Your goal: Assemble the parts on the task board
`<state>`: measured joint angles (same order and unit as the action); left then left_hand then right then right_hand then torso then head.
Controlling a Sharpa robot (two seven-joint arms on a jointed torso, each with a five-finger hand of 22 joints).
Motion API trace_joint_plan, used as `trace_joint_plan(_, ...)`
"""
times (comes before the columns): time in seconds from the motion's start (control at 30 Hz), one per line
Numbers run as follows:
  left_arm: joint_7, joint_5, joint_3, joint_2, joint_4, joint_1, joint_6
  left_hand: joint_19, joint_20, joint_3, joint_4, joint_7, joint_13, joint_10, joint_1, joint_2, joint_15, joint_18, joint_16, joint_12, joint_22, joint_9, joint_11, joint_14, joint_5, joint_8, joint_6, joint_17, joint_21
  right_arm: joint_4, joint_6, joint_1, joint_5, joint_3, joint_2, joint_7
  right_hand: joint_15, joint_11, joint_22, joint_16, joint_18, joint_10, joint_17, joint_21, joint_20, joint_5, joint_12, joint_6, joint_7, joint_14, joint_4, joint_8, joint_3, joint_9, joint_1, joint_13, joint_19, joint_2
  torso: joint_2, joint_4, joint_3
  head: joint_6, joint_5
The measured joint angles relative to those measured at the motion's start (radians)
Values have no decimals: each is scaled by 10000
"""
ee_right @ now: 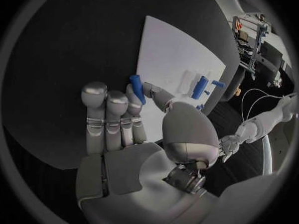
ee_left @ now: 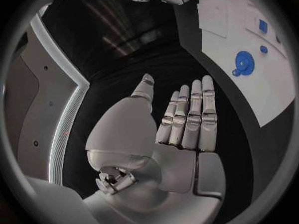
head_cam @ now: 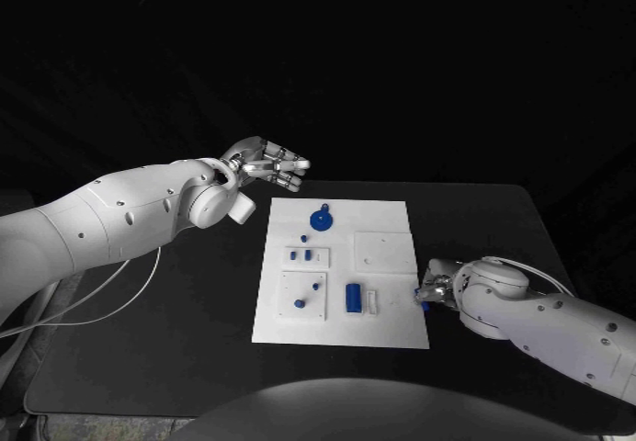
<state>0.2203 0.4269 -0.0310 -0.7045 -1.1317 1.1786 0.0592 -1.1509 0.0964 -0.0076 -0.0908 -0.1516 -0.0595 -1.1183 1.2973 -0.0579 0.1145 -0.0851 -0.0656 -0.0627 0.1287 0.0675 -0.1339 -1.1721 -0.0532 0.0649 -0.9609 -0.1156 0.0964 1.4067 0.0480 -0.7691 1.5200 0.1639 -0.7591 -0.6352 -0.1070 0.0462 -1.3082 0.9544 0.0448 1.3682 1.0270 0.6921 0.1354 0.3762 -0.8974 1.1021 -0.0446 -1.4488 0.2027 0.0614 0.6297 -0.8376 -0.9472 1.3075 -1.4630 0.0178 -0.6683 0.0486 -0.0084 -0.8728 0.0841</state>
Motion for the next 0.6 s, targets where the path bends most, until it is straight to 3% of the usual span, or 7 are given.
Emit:
trace_joint_plan(0.23,-36,0,-3,-7,-1,0,-22,0,0,28,-28,0,0,38,0,0,0,0,0,0,1,0,-38,0,0,0,0,0,0,147,-58,14,-319,-12,-121,5,20,-18,1,0,0,-17,0,0,0,59,0,73,-33,13,-128,39,184,1,1,0,0,1,1,2,0,0,13)
trace_joint_plan(0.37,-58,1,-4,-13,-4,0,-41,0,0,28,-27,-36,0,38,0,0,0,0,0,0,1,0,-38,0,0,0,36,0,0,329,-77,34,-541,-5,-272,5,22,-14,1,0,2,-13,-7,0,1,193,0,94,-8,13,762,-46,1170,62,17,0,0,17,3,7,-4,0,13)
trace_joint_plan(0.43,-70,1,-4,-15,-7,0,-51,0,0,28,-27,-36,0,38,0,0,0,0,0,0,1,0,-38,0,0,0,36,0,0,425,-76,57,-659,16,-357,2,17,77,1,0,4,78,-11,0,1,253,0,84,-1,9,802,-46,1244,61,17,0,0,17,3,8,-5,0,13)
trace_joint_plan(0.6,-102,4,-6,-24,-11,0,-78,0,0,28,-27,-36,0,74,0,0,0,0,0,0,2,0,-1,0,0,0,36,0,0,718,-9,61,-978,161,-605,-62,16,53,2,0,3,55,-12,0,0,228,0,137,-54,10,844,-39,1246,57,-32,0,0,65,5,12,-7,0,2)
